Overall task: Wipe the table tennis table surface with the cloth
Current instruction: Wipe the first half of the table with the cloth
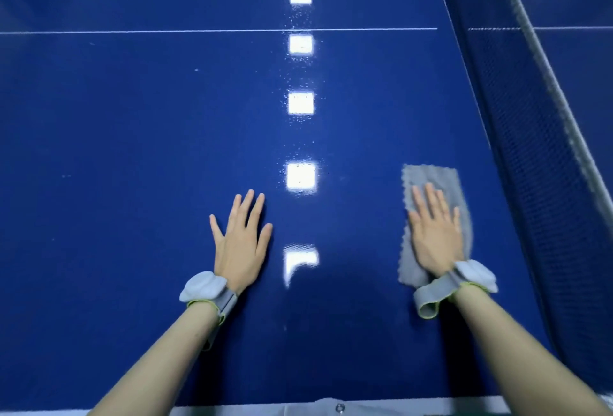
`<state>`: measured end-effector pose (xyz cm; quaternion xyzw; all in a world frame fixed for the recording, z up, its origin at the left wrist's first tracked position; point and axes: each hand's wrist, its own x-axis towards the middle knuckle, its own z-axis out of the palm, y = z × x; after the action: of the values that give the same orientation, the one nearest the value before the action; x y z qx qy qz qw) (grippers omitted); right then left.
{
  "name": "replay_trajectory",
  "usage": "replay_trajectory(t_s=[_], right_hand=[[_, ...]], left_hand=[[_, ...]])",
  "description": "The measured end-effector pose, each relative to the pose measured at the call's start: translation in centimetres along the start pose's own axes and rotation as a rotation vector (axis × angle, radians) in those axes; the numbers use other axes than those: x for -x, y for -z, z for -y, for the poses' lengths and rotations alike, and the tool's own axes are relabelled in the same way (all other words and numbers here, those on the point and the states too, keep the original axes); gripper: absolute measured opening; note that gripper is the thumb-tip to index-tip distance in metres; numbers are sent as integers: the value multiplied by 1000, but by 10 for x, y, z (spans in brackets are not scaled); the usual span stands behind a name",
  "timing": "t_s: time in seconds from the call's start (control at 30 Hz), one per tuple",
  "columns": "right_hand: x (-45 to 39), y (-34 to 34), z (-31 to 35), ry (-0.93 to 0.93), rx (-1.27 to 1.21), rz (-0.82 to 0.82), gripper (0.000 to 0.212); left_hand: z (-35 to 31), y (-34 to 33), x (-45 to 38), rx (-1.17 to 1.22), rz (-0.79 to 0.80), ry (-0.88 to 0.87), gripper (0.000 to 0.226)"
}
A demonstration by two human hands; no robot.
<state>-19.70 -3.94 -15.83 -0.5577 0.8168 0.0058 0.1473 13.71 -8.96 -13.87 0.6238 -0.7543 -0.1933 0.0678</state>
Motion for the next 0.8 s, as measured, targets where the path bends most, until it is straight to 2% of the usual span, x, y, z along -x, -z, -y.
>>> replay_trajectory(t_s=[0.1,0.23,0.4,0.53,0.8], right_hand=[[-12,13,-57,-137,-27,-23,50],[-31,28,-107,-186,-41,-54,50],[-52,28,-101,-284,-106,-150,52],[-71,23,-64,-348,-137,-198,52],[-79,-7,106,-59,-126,-105,57]], left_hand=[[-19,-8,-8,-34,17,-15,62],[-48,-17,-19,-54,20,-27,62],[-68,-27,-25,-50,31,-44,60],[-69,-27,-29,-37,23,-55,59],[-25,2,-61,-33,-36,-37,58]])
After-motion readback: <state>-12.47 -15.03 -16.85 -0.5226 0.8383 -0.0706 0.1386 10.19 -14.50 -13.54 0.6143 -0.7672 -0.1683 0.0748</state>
